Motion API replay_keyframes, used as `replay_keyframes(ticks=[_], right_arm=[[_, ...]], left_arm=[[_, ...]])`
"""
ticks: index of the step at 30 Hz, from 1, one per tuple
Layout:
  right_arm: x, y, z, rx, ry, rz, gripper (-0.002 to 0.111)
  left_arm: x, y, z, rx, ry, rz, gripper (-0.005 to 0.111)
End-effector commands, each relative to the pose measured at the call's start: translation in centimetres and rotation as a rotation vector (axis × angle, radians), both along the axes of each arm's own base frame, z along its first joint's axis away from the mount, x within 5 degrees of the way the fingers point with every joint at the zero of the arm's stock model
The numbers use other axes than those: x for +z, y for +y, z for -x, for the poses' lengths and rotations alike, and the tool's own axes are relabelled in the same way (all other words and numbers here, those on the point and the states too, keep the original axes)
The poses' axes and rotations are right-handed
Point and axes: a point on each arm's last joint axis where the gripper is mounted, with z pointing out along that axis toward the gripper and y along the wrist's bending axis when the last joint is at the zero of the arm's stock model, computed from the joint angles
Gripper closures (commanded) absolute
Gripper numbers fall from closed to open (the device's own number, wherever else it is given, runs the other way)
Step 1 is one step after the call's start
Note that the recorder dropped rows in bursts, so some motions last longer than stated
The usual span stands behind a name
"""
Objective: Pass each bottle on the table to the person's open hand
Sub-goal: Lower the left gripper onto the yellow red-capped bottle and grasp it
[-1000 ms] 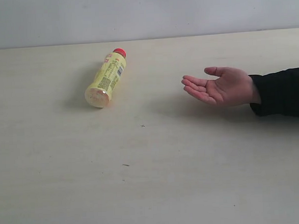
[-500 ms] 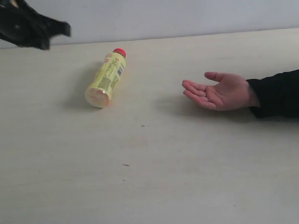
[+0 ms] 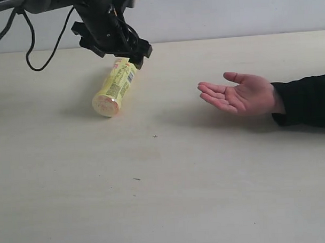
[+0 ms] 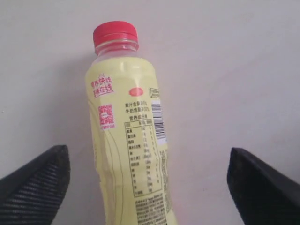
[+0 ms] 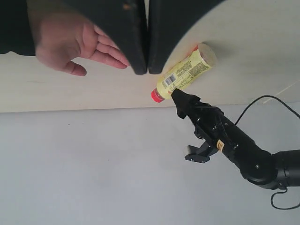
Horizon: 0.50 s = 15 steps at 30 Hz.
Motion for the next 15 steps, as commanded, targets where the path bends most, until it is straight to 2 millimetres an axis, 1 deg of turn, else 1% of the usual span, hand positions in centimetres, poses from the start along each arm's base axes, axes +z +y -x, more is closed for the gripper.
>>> replay_keyframes(ticks=[1, 6, 9, 11, 14, 15], right_arm=[[0.0, 0.0, 0.0, -0.002, -0.006, -0.002, 0.108], [0.0, 0.0, 0.0, -0.002, -0.006, -0.002, 0.108], [0.0, 0.0, 0.0, -0.002, -0.006, -0.002, 0.108], [0.0, 0.0, 0.0, -0.002, -0.006, -0.002, 0.108], [0.0, 0.0, 0.0, -0.002, -0.006, -0.002, 0.108], [0.0, 0.0, 0.0, -0.002, -0.006, -0.002, 0.108]], left_arm=[[-0.5, -0.6, -0.9, 0.007, 0.005, 0.019, 0.02], [-1.6, -0.5, -2.1, 0.037, 0.053, 0.015, 0.02], [-3.0, 0.3, -3.0, 0.067, 0.098, -0.002, 0.02], [-3.9, 0.9, -3.4, 0.092, 0.132, 0.021, 0.02], [-5.0, 1.5, -3.7, 0.106, 0.168, 0.053, 0.02], [-5.3, 1.4, -3.7, 0.098, 0.177, 0.059, 0.02]])
